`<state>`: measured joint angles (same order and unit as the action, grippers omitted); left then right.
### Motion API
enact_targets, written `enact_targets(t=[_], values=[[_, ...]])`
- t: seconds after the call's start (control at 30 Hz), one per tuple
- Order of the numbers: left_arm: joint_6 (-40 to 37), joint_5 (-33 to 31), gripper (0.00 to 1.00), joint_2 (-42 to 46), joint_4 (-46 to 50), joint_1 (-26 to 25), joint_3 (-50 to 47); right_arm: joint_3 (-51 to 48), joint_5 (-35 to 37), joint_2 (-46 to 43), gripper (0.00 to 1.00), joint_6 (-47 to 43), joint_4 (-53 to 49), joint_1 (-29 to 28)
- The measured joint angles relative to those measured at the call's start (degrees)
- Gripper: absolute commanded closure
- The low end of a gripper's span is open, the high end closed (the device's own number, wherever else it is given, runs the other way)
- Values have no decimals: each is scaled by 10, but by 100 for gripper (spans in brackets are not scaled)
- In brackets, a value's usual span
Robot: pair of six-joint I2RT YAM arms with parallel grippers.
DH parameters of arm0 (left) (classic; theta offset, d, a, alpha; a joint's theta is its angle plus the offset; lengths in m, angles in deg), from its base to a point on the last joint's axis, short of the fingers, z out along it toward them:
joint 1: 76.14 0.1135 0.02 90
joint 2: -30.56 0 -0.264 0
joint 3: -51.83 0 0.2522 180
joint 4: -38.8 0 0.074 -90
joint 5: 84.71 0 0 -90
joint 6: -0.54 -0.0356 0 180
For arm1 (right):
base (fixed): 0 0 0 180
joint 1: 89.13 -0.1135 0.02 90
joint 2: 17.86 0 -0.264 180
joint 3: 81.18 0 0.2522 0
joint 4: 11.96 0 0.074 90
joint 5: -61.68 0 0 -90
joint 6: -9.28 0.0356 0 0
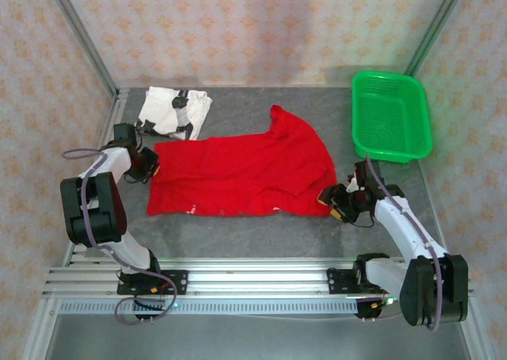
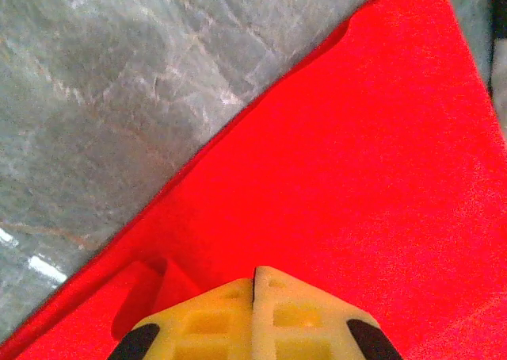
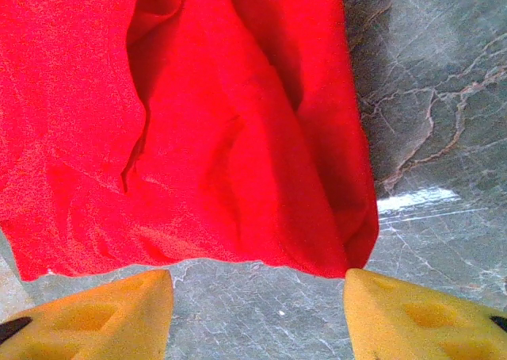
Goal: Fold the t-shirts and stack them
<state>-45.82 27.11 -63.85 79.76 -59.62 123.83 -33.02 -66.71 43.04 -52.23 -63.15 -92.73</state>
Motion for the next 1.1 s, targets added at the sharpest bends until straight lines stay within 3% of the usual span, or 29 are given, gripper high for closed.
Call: enact_targets(t=[0.07,0.33,0.4,0.53,0.73,0.83,1.0,1.1], values=[[5,0,97,-11,0,3,16,0,0,-5,41,0,-4,0],[19,0,39,4,5,5,62,-2,3,-45,38,0,-25,0],[18,-3,35,49,18,8,61,-5,5,-61,38,2,-31,0],[15,-4,36,180,41,5,37,-19,8,-81,38,12,-41,0],[38,-1,62,335,47,-23,-137,-36,9,-76,38,36,-35,-10],[52,3,71,320,47,-24,-202,-39,8,-56,38,43,-19,-21],[60,7,83,276,16,-44,-219,-39,8,2,42,51,31,-31],[60,8,85,236,-14,-53,-219,-38,16,41,55,56,62,-33]])
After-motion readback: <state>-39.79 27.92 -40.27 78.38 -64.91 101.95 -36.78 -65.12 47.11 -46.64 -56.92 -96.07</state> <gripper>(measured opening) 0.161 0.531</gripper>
